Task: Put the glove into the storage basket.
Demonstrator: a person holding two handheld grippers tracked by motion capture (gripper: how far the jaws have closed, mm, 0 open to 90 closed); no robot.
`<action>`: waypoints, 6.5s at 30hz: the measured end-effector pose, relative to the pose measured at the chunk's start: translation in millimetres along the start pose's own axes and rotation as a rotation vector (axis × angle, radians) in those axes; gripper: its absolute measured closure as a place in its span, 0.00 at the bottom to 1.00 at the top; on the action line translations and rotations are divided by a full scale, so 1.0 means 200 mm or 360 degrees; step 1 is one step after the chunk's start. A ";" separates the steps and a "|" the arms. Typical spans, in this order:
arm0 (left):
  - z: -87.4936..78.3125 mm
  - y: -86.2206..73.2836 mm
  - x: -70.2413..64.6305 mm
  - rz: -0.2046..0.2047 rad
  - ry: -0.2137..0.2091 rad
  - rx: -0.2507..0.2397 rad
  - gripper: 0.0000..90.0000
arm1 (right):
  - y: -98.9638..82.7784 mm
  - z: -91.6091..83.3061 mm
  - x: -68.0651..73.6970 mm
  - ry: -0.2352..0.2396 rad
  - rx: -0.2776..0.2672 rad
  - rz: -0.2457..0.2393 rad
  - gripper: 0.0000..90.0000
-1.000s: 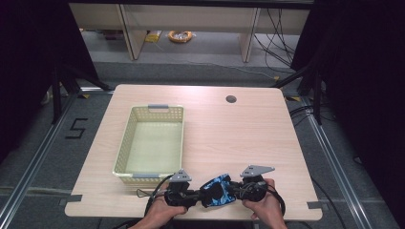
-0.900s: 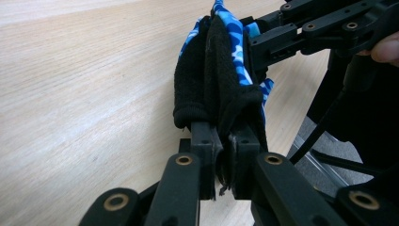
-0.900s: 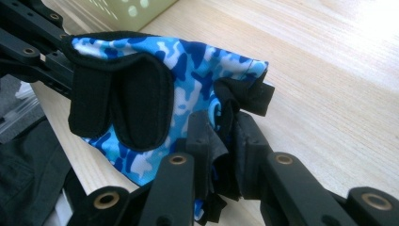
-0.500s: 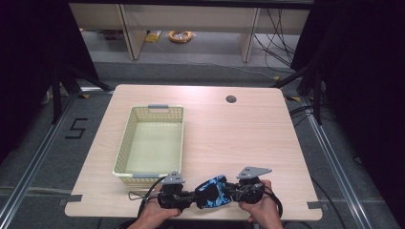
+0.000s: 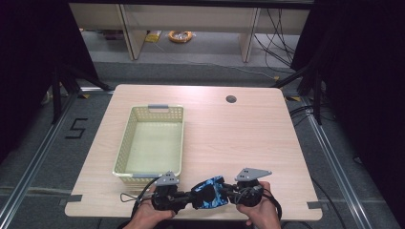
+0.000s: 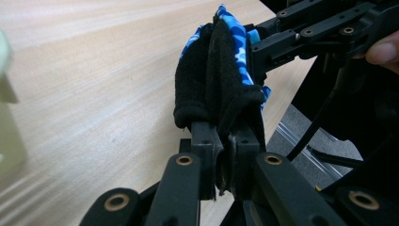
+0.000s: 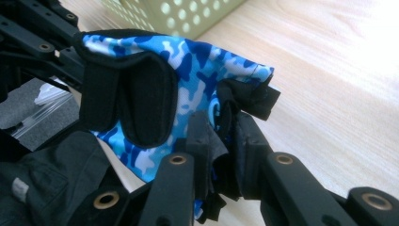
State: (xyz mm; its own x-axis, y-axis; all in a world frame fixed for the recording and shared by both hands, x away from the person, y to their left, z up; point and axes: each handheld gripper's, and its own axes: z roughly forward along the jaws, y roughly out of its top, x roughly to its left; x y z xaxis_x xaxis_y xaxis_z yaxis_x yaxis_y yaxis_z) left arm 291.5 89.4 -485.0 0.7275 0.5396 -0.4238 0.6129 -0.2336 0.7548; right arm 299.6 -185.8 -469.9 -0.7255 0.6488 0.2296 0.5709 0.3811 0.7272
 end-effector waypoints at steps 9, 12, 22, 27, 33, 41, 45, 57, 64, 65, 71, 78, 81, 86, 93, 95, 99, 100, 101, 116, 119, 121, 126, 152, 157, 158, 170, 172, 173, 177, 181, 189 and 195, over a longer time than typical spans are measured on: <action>-0.12 0.08 -0.01 0.0006 0.0028 -0.0029 0.92 | 0.10 -0.05 0.06 0.0032 -0.0061 -0.0063 0.88; -0.17 0.11 0.00 0.0019 0.0007 -0.0064 0.92 | 0.15 -0.07 0.09 0.0049 -0.0087 -0.0033 0.88; -0.34 0.22 0.07 0.0002 0.0074 -0.0116 0.92 | 0.37 -0.06 0.15 0.0061 -0.0134 -0.0191 0.88; -0.38 0.23 0.12 -0.0039 0.0106 -0.0123 0.91 | 0.45 -0.02 0.17 0.0087 -0.0117 -0.0209 0.88; -0.40 0.25 0.14 -0.0043 0.0129 -0.0121 0.91 | 0.49 0.01 0.16 0.0115 -0.0104 -0.0226 0.88; -0.45 0.29 0.17 -0.0038 0.0184 -0.0124 0.91 | 0.56 0.03 0.18 0.0127 -0.0097 -0.0211 0.88; -0.48 0.32 0.19 -0.0043 0.0209 -0.0137 0.91 | 0.61 0.05 0.19 0.0132 -0.0101 -0.0230 0.88; -0.58 0.34 0.35 -0.0121 0.0280 -0.0160 0.91 | 0.78 0.20 0.21 0.0127 -0.0059 -0.0230 0.88; -0.62 0.32 0.45 -0.0180 0.0331 -0.0141 0.91 | 0.85 0.32 0.23 0.0123 0.0015 -0.0229 0.88; -0.62 0.32 0.46 -0.0185 0.0331 -0.0149 0.91 | 0.85 0.34 0.23 0.0114 0.0007 -0.0251 0.88; -0.66 0.30 0.51 -0.0211 0.0370 -0.0127 0.90 | 0.88 0.43 0.25 0.0118 0.0042 -0.0237 0.88; -0.66 0.25 0.57 -0.0275 0.0399 -0.0079 0.90 | 0.87 0.53 0.26 0.0138 0.0091 -0.0227 0.88; -0.65 0.24 0.59 -0.0284 0.0413 -0.0056 0.90 | 0.86 0.56 0.26 0.0139 0.0126 -0.0209 0.88; -0.63 0.23 0.61 -0.0282 0.0429 -0.0021 0.90 | 0.83 0.62 0.25 0.0136 0.0152 -0.0164 0.87; -0.60 0.22 0.64 -0.0261 0.0461 0.0048 0.89 | 0.79 0.67 0.24 0.0116 0.0205 -0.0151 0.87; -0.59 0.21 0.64 -0.0265 0.0471 0.0061 0.88 | 0.78 0.69 0.24 0.0098 0.0222 -0.0144 0.87; -0.58 0.21 0.65 -0.0220 0.0503 0.0148 0.87 | 0.77 0.72 0.23 0.0089 0.0256 -0.0136 0.87; -0.58 0.21 0.65 -0.0220 0.0503 0.0148 0.87 | 0.77 0.72 0.23 0.0089 0.0256 -0.0136 0.87; -0.57 0.21 0.65 -0.0206 0.0511 0.0162 0.87 | 0.77 0.73 0.23 0.0093 0.0267 -0.0145 0.87; -0.59 0.23 0.67 -0.0231 0.0550 0.0179 0.59 | 0.76 0.78 0.23 0.0057 0.0350 -0.0140 0.87; -0.61 0.26 0.68 -0.0218 0.0552 0.0146 0.58 | 0.76 0.79 0.23 0.0053 0.0360 -0.0129 0.87; -0.62 0.27 0.67 -0.0226 0.0538 0.0102 0.56 | 0.76 0.79 0.23 0.0049 0.0353 -0.0124 0.87; -0.63 0.27 0.66 -0.0263 0.0541 0.0109 0.49 | 0.76 0.80 0.23 0.0039 0.0364 -0.0124 0.87; -0.64 0.27 0.56 -0.0190 0.0487 0.0137 0.45 | 0.76 0.79 0.21 0.0025 0.0380 -0.0112 0.79; -0.62 0.27 0.50 -0.0087 0.0511 0.0156 0.45 | 0.77 0.75 0.21 0.0000 0.0344 -0.0132 0.74; -0.62 0.28 0.49 -0.0082 0.0506 0.0149 0.45 | 0.78 0.74 0.20 -0.0005 0.0338 -0.0131 0.72; -0.60 0.28 0.39 -0.0095 0.0463 0.0062 0.38 | 0.81 0.60 0.19 0.0014 0.0181 -0.0150 0.65; -0.59 0.27 0.37 -0.0074 0.0439 0.0055 0.38 | 0.81 0.57 0.19 0.0021 0.0162 -0.0149 0.65; -0.60 0.27 0.37 -0.0052 0.0436 0.0081 0.38 | 0.80 0.55 0.19 0.0033 0.0160 -0.0139 0.64; -0.59 0.27 0.33 -0.0055 0.0408 0.0034 0.37 | 0.79 0.50 0.17 0.0025 0.0130 -0.0148 0.59; -0.58 0.26 0.29 -0.0039 0.0375 0.0028 0.35 | 0.76 0.44 0.14 0.0040 0.0071 -0.0162 0.53; -0.54 0.25 0.25 -0.0045 0.0343 -0.0003 0.32 | 0.72 0.30 0.10 0.0039 -0.0010 -0.0106 0.45; -0.51 0.24 0.24 -0.0081 0.0288 -0.0021 0.28 | 0.68 0.22 0.06 0.0010 -0.0067 -0.0101 0.42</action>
State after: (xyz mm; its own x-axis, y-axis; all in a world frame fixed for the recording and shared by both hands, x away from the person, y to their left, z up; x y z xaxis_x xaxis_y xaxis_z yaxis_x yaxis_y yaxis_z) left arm 324.7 187.0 -418.6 0.6277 0.6876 -0.3651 0.6424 -0.1925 0.7418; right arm 385.5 -97.8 -397.6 -0.7624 0.6198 0.1861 0.5070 0.3934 0.7669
